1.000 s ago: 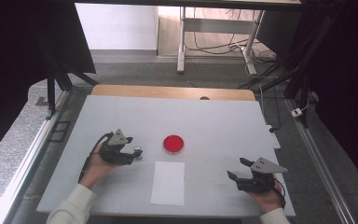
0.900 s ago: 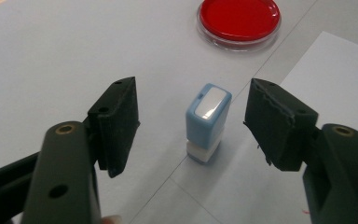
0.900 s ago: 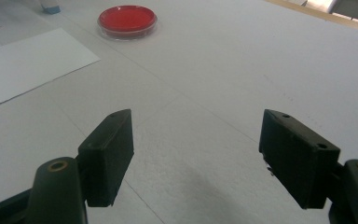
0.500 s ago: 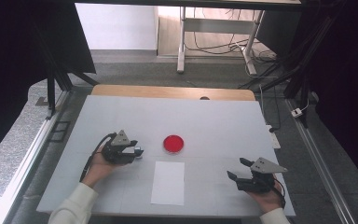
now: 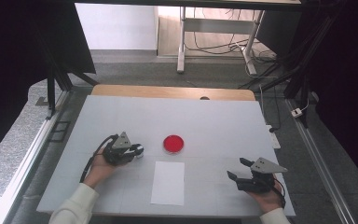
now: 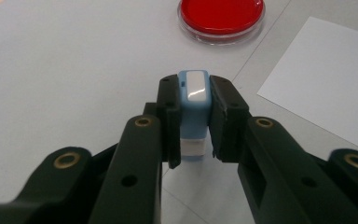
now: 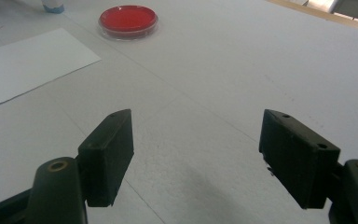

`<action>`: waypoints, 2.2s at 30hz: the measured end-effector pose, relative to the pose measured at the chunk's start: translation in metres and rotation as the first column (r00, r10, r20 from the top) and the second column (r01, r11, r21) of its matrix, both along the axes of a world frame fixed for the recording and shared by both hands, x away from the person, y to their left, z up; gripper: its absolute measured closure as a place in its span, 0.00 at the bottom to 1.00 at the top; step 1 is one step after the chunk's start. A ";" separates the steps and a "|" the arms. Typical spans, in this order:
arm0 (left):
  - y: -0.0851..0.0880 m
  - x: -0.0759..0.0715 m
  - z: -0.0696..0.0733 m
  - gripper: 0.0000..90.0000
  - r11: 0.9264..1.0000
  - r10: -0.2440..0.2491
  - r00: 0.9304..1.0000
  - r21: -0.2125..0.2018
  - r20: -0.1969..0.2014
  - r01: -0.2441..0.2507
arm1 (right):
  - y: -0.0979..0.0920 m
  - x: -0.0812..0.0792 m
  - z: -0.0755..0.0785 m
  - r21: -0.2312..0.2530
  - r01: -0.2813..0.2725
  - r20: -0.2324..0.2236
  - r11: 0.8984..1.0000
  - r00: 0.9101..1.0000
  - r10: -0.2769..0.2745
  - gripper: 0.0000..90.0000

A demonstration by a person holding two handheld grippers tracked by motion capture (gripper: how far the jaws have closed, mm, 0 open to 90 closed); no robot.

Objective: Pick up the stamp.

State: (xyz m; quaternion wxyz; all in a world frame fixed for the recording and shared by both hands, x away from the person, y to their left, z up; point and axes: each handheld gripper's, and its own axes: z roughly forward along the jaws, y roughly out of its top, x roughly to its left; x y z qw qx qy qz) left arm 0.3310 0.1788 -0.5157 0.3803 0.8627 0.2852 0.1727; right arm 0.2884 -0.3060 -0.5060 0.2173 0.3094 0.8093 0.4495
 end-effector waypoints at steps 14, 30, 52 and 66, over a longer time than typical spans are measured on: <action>0.004 -0.002 -0.001 0.84 0.999 0.010 1.000 -0.040 0.003 -0.009 | 0.000 0.000 0.000 -0.005 0.003 0.002 1.000 1.000 -0.003 0.29; 0.007 -0.006 0.005 0.84 0.997 0.011 1.000 -0.070 0.012 -0.010 | -0.001 -0.001 0.000 -0.007 0.005 0.011 1.000 1.000 -0.005 0.29; 0.012 -0.020 0.022 0.84 0.986 0.023 0.999 -0.163 0.029 -0.018 | -0.003 -0.001 0.000 -0.014 0.019 0.031 1.000 0.999 -0.019 0.30; 0.015 -0.025 0.029 0.84 0.984 0.020 0.999 -0.176 0.035 -0.014 | -0.003 -0.001 0.000 -0.016 0.022 0.033 1.000 0.999 -0.021 0.30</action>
